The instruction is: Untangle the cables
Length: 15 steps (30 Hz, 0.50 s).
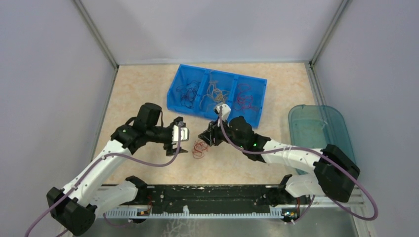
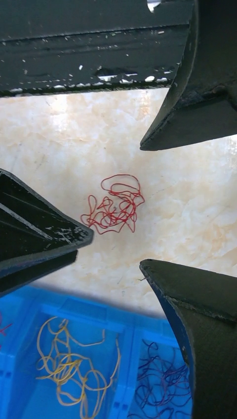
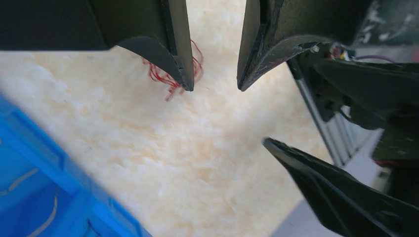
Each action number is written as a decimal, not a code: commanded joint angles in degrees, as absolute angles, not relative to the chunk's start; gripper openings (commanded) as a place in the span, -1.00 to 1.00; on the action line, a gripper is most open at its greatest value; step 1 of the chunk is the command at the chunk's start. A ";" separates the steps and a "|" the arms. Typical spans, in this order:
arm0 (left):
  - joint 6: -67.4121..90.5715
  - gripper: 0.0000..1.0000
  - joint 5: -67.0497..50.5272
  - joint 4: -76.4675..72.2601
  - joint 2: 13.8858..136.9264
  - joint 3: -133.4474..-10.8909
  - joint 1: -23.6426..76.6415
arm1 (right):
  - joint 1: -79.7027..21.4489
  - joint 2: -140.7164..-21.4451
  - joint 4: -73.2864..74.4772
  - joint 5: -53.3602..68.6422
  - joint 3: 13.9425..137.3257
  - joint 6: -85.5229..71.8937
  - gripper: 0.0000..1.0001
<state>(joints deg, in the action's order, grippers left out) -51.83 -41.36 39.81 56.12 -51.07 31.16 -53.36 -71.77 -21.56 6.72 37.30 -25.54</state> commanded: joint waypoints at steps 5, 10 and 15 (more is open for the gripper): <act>-54.94 0.71 -38.97 42.31 55.71 -50.70 30.06 | -50.61 -79.46 -26.54 13.04 38.80 -10.52 -0.18; -55.20 0.70 -39.99 43.89 54.37 -51.59 30.02 | -47.83 -86.35 -18.04 19.82 45.60 0.35 -0.16; -54.82 0.71 -41.52 44.21 53.93 -52.53 30.05 | -47.29 -89.28 -15.19 21.50 48.17 5.80 -0.18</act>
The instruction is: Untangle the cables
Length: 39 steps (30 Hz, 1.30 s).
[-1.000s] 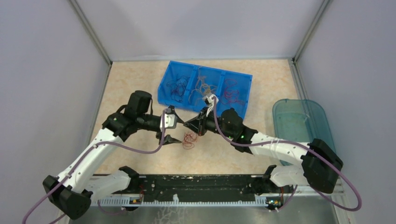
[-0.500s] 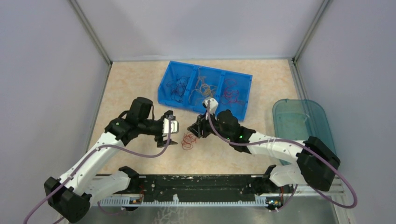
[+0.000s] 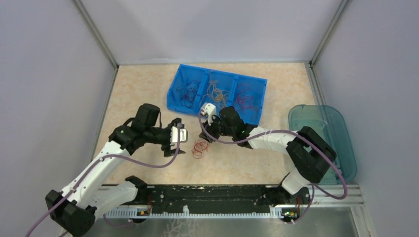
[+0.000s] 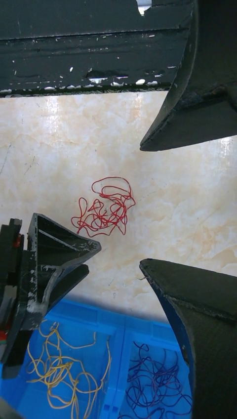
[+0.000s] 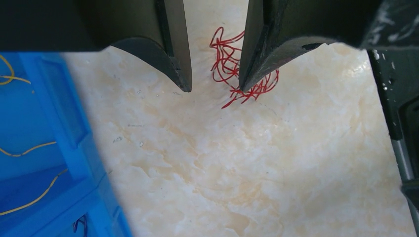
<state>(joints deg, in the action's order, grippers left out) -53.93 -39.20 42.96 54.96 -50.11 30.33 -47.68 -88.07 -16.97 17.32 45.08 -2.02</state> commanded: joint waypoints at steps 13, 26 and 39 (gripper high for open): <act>-53.90 0.73 -42.02 46.09 53.43 -53.22 29.97 | -46.52 -94.22 -9.53 26.87 52.33 10.40 -0.32; -54.21 0.73 -41.75 45.99 53.23 -53.25 30.03 | -44.91 -87.33 -14.77 28.81 49.10 5.02 -0.13; -54.21 0.74 -41.58 45.74 53.19 -53.88 30.00 | -44.01 -94.11 -5.98 35.78 52.40 10.50 -0.24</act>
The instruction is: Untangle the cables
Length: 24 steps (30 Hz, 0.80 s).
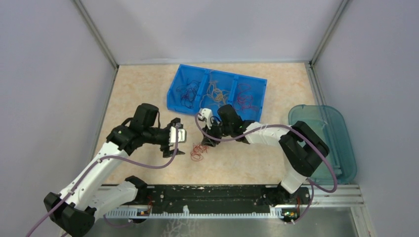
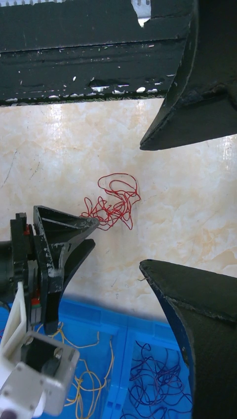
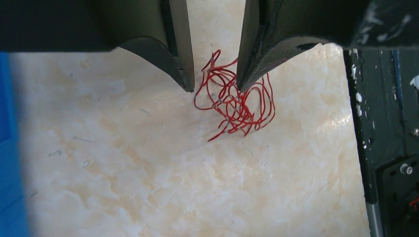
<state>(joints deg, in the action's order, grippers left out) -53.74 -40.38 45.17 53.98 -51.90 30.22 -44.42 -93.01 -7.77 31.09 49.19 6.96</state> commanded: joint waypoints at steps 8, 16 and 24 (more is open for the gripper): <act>-53.97 0.74 -41.67 45.51 53.48 -53.88 30.05 | -44.03 -97.00 -9.22 34.17 53.70 9.76 -0.67; -53.74 0.74 -41.79 45.05 52.05 -52.03 30.01 | -44.03 -89.73 -21.12 36.65 48.88 3.96 -1.00; -47.89 0.64 -42.28 38.58 50.98 -54.20 30.02 | -45.72 -78.09 -27.53 46.36 42.28 0.74 -1.00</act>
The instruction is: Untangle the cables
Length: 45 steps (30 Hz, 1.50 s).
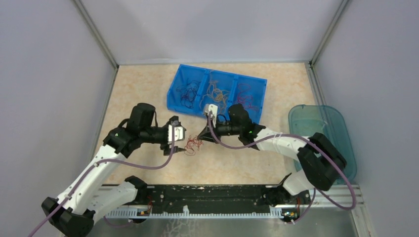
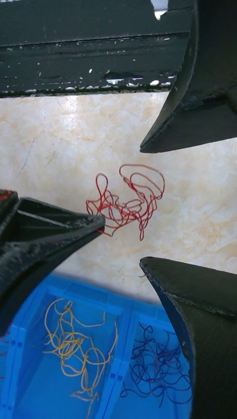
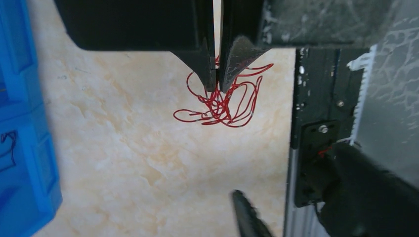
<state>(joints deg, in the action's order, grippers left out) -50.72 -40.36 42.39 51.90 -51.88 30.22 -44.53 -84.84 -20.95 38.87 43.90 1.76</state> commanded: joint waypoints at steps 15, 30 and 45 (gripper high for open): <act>-60.61 0.35 -54.13 59.85 56.12 -64.30 30.96 | -52.79 -71.77 -14.00 49.66 48.69 8.78 -1.00; -57.74 -0.10 -51.19 51.80 52.00 -59.70 31.38 | -55.00 -74.07 -11.94 50.19 53.52 9.64 -1.00; -55.99 -0.16 -51.42 51.57 51.74 -58.71 31.38 | -55.99 -74.63 -14.42 49.39 54.55 7.81 -1.00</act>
